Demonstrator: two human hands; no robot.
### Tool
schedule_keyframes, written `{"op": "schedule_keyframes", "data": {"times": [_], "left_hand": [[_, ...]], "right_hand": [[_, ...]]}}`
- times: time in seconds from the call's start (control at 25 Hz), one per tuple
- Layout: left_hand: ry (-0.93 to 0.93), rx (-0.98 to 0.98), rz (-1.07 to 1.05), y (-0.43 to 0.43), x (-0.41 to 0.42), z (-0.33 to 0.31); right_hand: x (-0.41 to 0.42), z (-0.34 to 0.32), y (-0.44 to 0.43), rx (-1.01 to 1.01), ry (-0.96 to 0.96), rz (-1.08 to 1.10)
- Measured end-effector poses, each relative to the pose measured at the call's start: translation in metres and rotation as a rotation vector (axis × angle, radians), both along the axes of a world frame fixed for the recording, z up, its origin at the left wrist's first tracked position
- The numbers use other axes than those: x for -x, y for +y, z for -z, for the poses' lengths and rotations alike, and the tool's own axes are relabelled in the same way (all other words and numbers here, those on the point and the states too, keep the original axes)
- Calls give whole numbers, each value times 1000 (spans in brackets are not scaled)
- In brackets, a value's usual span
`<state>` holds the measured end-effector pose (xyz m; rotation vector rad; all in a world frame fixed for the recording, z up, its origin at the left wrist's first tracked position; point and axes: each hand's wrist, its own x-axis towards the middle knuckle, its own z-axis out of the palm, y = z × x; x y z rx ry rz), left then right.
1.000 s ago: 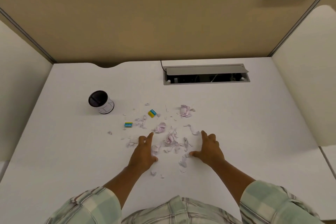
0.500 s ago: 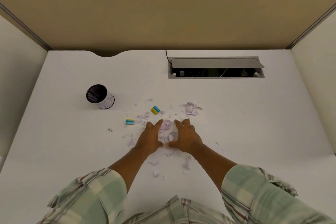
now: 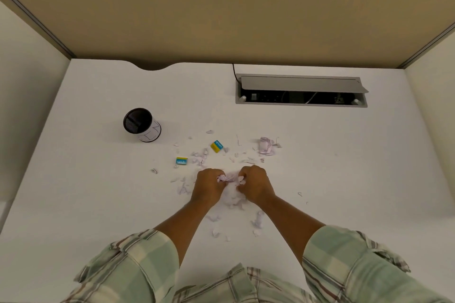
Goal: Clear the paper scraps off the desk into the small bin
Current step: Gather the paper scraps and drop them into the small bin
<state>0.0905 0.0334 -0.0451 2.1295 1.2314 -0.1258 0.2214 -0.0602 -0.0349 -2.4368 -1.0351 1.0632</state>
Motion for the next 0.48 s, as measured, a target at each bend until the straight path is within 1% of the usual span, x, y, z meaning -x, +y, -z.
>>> {"op": "schedule_keyframes", "data": {"times": [0.12, 0.28, 0.36, 0.48], "left_hand": [[-53, 59, -62, 6, 13, -9], [-233, 197, -214, 28, 36, -24], [-317, 215, -290, 47, 52, -35], [-408, 190, -356, 84, 75, -54]], "right_hand": [[0, -6, 3, -49, 34, 96], [7, -23, 22, -148, 109, 223], [17, -37, 41, -204, 159, 275], [37, -59, 80, -281, 224, 320]]}}
